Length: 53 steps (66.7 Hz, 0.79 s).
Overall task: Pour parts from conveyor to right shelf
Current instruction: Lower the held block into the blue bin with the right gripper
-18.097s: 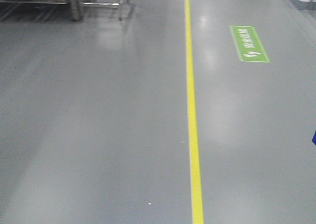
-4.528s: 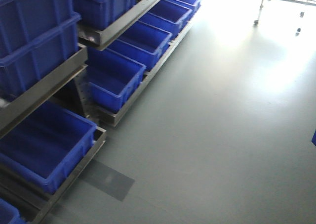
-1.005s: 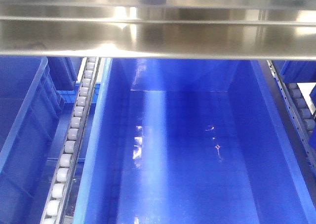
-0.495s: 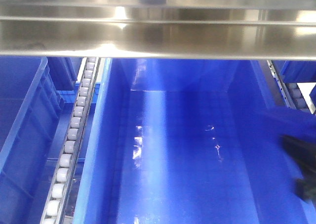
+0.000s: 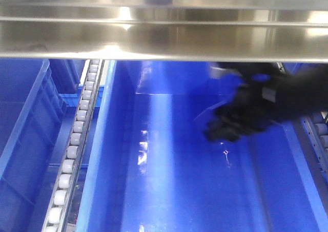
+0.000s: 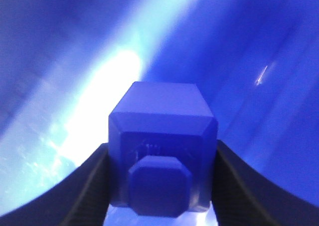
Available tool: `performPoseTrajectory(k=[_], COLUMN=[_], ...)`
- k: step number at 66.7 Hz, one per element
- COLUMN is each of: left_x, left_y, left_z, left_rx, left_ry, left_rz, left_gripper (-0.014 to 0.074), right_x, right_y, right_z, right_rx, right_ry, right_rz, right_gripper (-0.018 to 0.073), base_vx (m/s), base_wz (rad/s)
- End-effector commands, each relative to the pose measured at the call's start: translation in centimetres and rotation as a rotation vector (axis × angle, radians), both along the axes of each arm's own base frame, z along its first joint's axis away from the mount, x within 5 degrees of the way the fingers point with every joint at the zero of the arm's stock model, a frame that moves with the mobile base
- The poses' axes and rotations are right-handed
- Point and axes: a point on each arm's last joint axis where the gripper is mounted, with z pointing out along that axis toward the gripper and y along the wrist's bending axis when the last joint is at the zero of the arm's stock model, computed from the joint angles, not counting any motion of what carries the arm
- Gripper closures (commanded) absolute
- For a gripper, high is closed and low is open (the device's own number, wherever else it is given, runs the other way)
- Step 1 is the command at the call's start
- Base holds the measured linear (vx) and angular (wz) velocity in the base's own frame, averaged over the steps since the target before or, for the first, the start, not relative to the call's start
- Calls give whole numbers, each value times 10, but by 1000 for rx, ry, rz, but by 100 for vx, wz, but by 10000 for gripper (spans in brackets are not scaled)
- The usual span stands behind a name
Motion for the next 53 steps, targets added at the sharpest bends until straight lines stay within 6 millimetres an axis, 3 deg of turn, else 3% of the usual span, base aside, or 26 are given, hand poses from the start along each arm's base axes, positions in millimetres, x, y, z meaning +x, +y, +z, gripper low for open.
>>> performPoseTrajectory(k=[1,15,31,53], left_x=[0,0,0,0], left_y=[0,0,0,0], left_z=[-1,-1,-1,-1], left_rx=[-15,-15,-15,-15], left_ry=[-61,-61,-61,-61], left_rz=[-6,-6,-6,-6], left_gripper=[603,603,603,603], right_x=[23,66,88,95], right_y=[10,33,44,47], right_z=[7,-26,-52,-66], right_rx=[-14,-81,-105,-106], right_ry=[28,174,244,263], right_rz=[-43,-88,-135,-155], right_gripper=[531,509,420,52], base_vx=[0,0,0,0], base_wz=[0,0,0,0])
